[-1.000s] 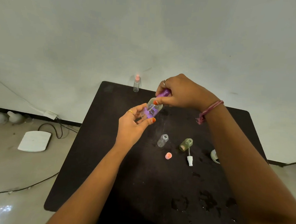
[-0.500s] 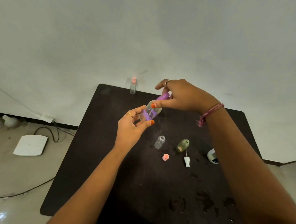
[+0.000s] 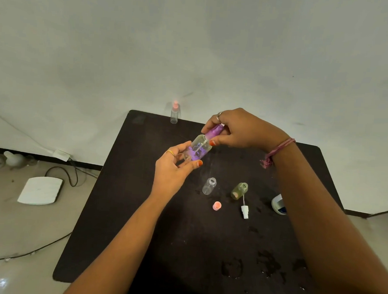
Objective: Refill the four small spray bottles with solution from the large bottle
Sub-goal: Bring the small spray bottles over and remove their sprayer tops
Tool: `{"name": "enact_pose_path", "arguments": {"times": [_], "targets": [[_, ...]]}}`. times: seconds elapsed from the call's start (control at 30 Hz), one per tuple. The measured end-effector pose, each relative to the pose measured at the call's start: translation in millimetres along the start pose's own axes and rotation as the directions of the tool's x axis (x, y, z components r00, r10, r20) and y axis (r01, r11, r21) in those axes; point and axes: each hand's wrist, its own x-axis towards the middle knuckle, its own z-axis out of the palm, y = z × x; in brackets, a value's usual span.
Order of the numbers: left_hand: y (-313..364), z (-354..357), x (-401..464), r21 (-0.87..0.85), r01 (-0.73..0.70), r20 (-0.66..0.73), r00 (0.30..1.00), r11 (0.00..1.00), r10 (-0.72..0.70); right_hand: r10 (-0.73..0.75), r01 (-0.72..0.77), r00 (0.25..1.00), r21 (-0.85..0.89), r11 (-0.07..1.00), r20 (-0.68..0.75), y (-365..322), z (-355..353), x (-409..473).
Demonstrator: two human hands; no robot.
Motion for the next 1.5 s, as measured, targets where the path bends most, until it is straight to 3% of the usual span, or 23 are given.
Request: {"name": "enact_pose_path", "arguments": {"times": [0.17,0.4,0.87,1.1,1.3,1.5], "targets": [[0,0,-2,-0.006,-0.003,0.004,1.000,1.000,0.003,0.049,-0.054,0.998,0.107,0.993,0.044,-5,5,-3],[-3,-1,-2,-0.014,0.022,-0.015,1.000,1.000,-0.022,0.033,-0.029,0.997,0.050,0.998,-0.071,-7,-6,-11],[-19,-8,3,-0.068,0.089,-0.117,0.989,0.994,-0.096,0.141,-0.076,0.950,0.233,0.970,-0.277,14,-14,-22],[-42,-15,3,-0.177,0.199,-0.191,0.954,0.964,-0.232,0.271,-0.122,0.838,0.322,0.939,-0.473,22,28,-19],[-67,-17,1,-0.166,0.303,-0.200,0.922,0.938,-0.333,0.591,-0.187,0.667,0.666,0.722,-0.454,5,111,-11],[-94,-13,0,-0.021,0.354,-0.185,0.918,0.935,-0.352,0.753,-0.316,0.584,0.769,0.556,-0.304,-9,190,-16]]}}
